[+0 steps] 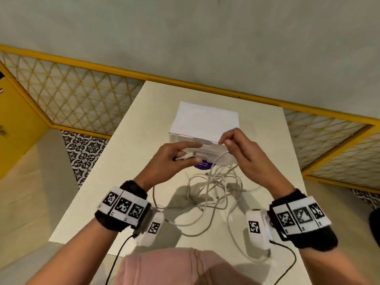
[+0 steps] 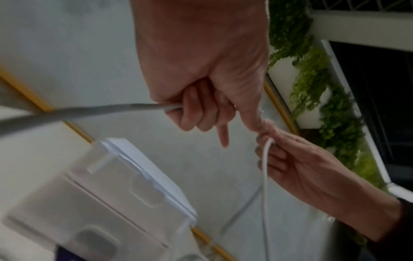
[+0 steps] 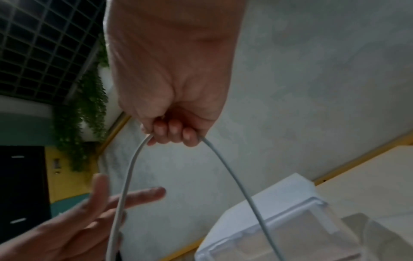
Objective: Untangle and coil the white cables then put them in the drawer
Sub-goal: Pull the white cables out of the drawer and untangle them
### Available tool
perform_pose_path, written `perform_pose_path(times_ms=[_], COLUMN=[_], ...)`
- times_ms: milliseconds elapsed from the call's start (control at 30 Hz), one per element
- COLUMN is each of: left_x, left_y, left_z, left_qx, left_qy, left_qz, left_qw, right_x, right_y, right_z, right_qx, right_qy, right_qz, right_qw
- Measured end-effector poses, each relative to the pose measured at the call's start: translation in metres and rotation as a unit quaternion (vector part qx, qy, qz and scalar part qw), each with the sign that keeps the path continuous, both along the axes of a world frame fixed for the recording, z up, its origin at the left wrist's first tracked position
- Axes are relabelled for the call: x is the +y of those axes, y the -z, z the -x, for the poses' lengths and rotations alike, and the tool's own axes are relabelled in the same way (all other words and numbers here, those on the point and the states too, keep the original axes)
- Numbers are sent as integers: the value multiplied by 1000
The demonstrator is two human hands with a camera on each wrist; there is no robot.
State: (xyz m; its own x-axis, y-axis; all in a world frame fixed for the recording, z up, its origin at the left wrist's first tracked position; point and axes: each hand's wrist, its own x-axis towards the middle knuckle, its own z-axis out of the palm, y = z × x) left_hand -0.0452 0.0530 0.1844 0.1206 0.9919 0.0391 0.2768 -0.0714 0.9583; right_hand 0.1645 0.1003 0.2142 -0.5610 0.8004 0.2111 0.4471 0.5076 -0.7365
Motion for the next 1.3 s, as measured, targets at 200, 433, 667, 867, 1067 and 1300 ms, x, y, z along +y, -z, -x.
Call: perform_pose_path(times_ms=[200, 433, 667, 867, 1067, 1300], left_x=[3, 2, 5, 2, -6, -12], left_y=[-3, -5, -34, -33, 12, 38], left_z=[-7, -21, 5, 33, 53, 63], left_qx=[-45, 47, 5, 33, 180, 325], left_qy=[46, 108, -6, -80, -23, 0], left_qz=[2, -32, -195, -208, -111, -63], left_qw=[998, 992, 981, 974, 977, 944], right_x=[-1, -6, 2, 11, 30, 30], right_y=[-5, 7, 74, 121, 72, 27], right_z=[2, 7, -19, -41, -34, -52], right_qx=[57, 98, -67, -115, 44, 38], right_qy=[38, 4, -27, 37, 99, 128], right_qz=[23, 49, 134, 148, 51, -84], right_qw=[997, 994, 988, 982, 993, 987])
